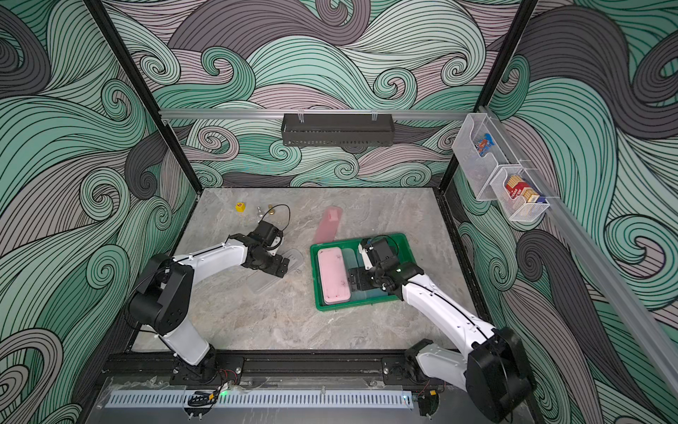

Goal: Put the pencil case into the storage box
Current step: Pick up the pencil case from the center of the board.

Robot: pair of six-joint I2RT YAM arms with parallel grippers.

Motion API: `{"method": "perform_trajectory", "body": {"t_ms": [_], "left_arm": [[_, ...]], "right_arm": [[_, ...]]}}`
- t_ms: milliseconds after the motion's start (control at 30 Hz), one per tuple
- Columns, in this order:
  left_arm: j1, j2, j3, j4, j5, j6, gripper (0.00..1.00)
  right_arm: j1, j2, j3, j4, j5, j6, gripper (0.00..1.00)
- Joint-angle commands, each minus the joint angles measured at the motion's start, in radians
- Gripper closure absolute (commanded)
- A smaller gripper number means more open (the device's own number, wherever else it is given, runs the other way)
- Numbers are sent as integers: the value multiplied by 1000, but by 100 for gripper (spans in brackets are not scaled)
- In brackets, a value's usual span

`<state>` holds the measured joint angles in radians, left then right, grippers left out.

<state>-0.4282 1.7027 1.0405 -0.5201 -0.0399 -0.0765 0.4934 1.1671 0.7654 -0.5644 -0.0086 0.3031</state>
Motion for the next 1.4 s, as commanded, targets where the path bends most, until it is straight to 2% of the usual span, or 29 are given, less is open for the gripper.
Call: {"method": "perform_trajectory", "body": {"t_ms": [0, 300, 600, 733, 900, 1033, 1200, 1367], "left_arm": [[-13, 33, 41, -52, -38, 62, 1], [-63, 9, 9, -31, -13, 90, 1], [-64, 122, 82, -84, -106, 96, 1], [-64, 161, 110, -113, -104, 98, 1], [-64, 143, 102, -123, -64, 66, 14], [-64, 92, 62, -112, -21, 5, 32], [-64, 79, 46, -121, 19, -69, 39], [-63, 59, 45, -120, 41, -135, 39]], "right_arm": [[4, 1, -6, 2, 13, 13, 8], [3, -18, -14, -2, 21, 11, 7], [4, -50, -24, -18, 33, 10, 7], [4, -59, -26, -23, 37, 6, 7], [4, -54, -21, -24, 34, 7, 7], [4, -44, -12, -23, 30, 7, 7], [4, -46, -15, -23, 32, 7, 7], [-7, -49, -10, -28, 37, 1, 7]]}}
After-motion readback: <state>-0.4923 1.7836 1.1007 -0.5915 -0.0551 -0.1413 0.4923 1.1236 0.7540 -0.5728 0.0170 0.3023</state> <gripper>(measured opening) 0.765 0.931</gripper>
